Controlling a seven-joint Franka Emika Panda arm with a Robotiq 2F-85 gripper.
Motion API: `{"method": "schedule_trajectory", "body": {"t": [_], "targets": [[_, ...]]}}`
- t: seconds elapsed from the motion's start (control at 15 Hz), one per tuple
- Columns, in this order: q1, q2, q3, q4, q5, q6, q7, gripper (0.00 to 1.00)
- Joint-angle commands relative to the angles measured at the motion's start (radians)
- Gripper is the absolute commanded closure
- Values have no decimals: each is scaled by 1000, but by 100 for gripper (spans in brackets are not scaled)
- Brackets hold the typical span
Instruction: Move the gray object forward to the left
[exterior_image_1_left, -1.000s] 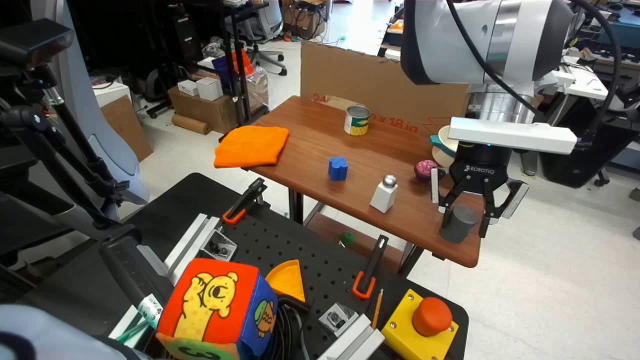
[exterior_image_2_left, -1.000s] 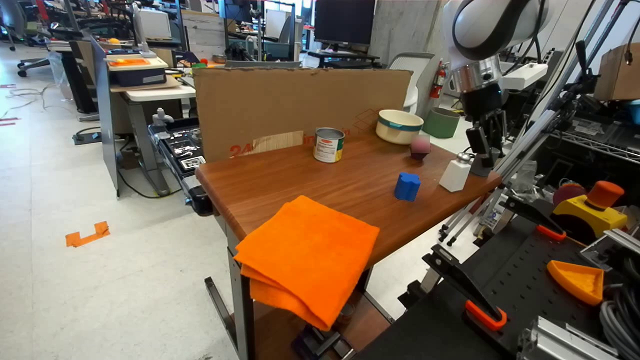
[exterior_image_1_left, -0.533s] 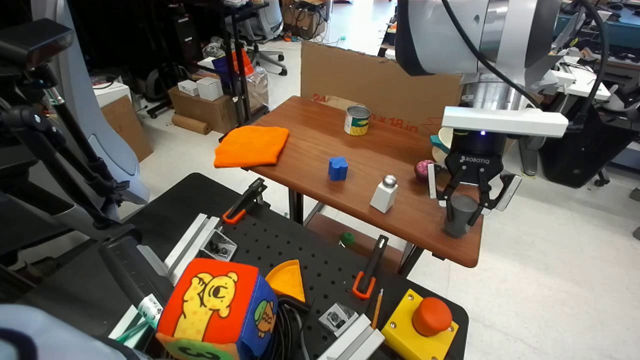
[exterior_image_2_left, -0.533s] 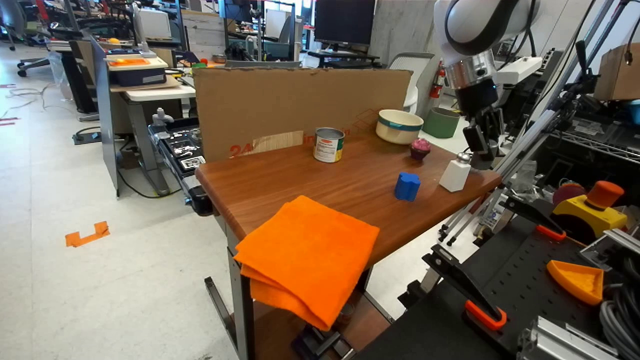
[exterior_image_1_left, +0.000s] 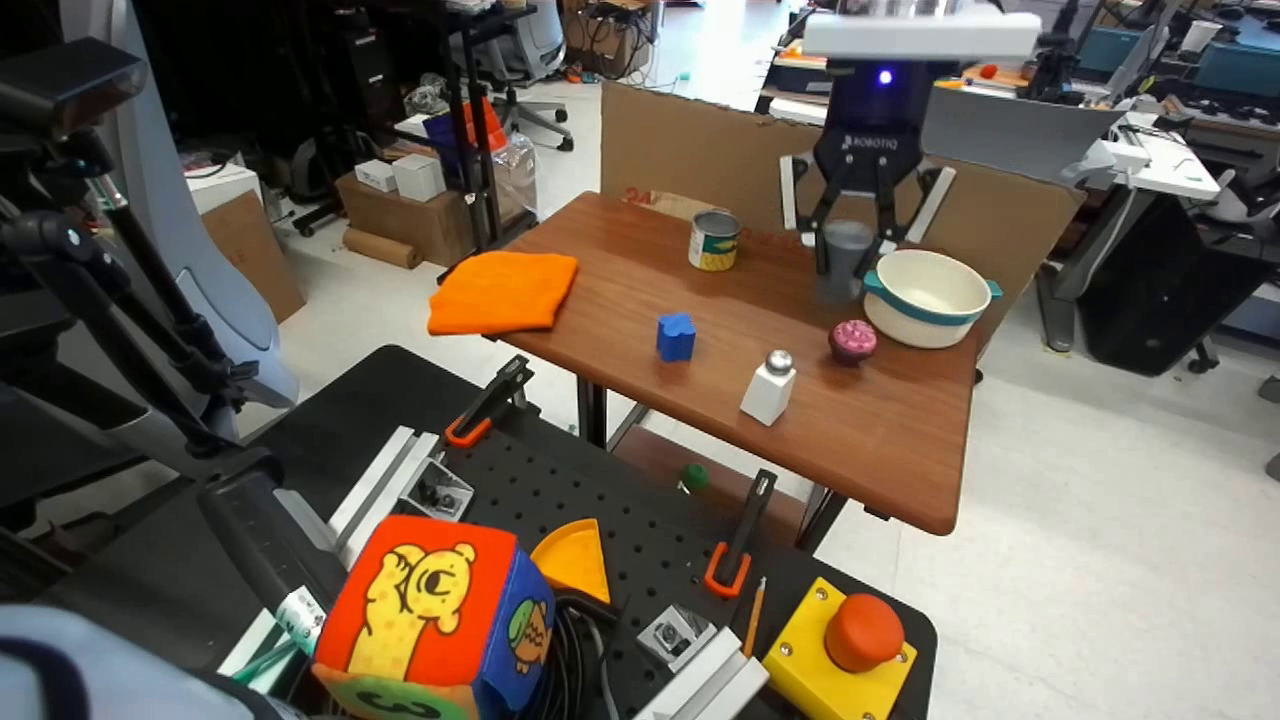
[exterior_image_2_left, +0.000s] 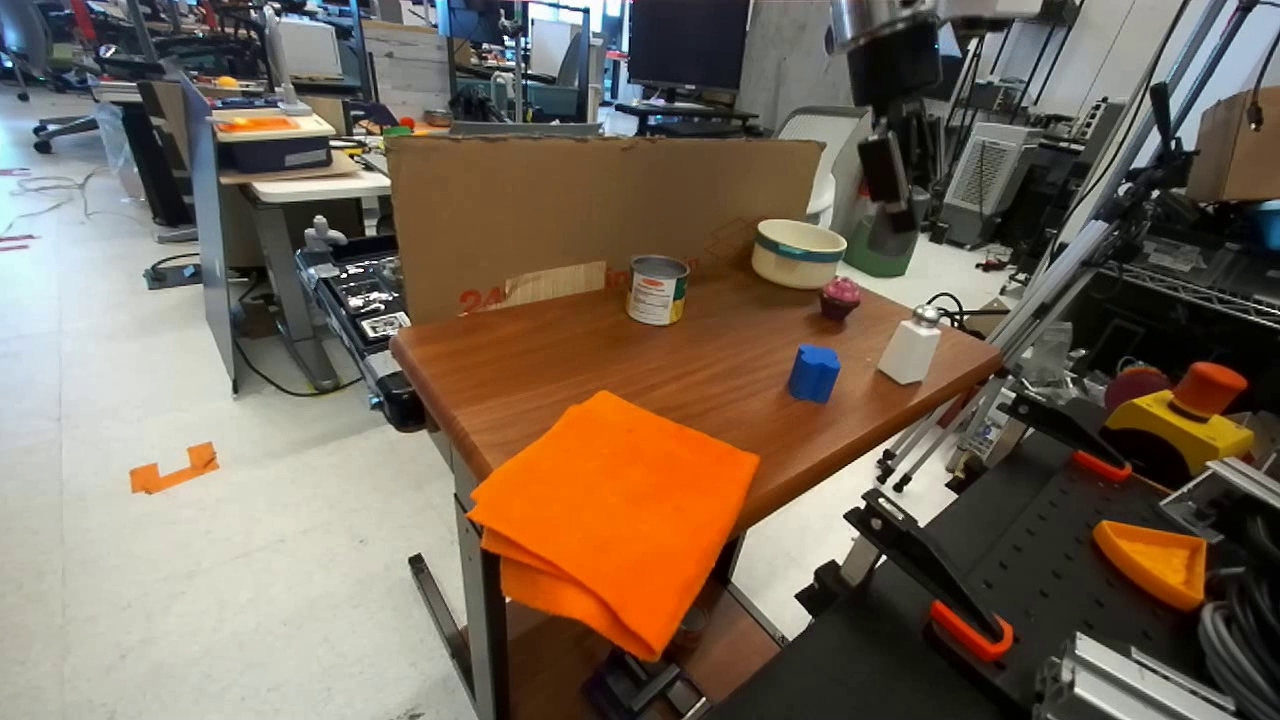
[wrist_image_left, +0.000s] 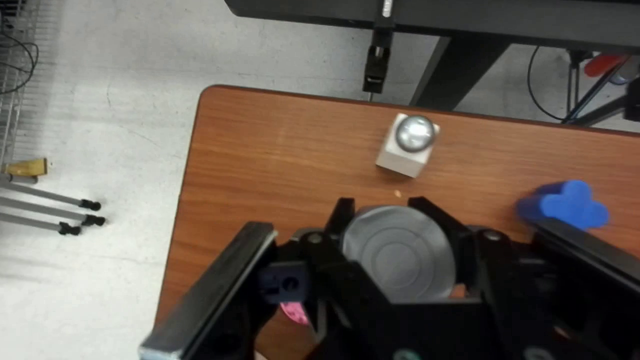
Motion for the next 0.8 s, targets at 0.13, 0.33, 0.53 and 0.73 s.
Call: {"method": "schedule_trajectory", "body": {"t": [0.13, 0.33, 0.53, 0.73], "targets": [[48, 74, 62, 229, 101, -93, -2, 90], [54, 192, 70, 401, 152, -121, 4, 90], [55, 315, 59, 553, 167, -215, 28, 90], [52, 443, 51, 696, 174, -302, 55, 90]]}}
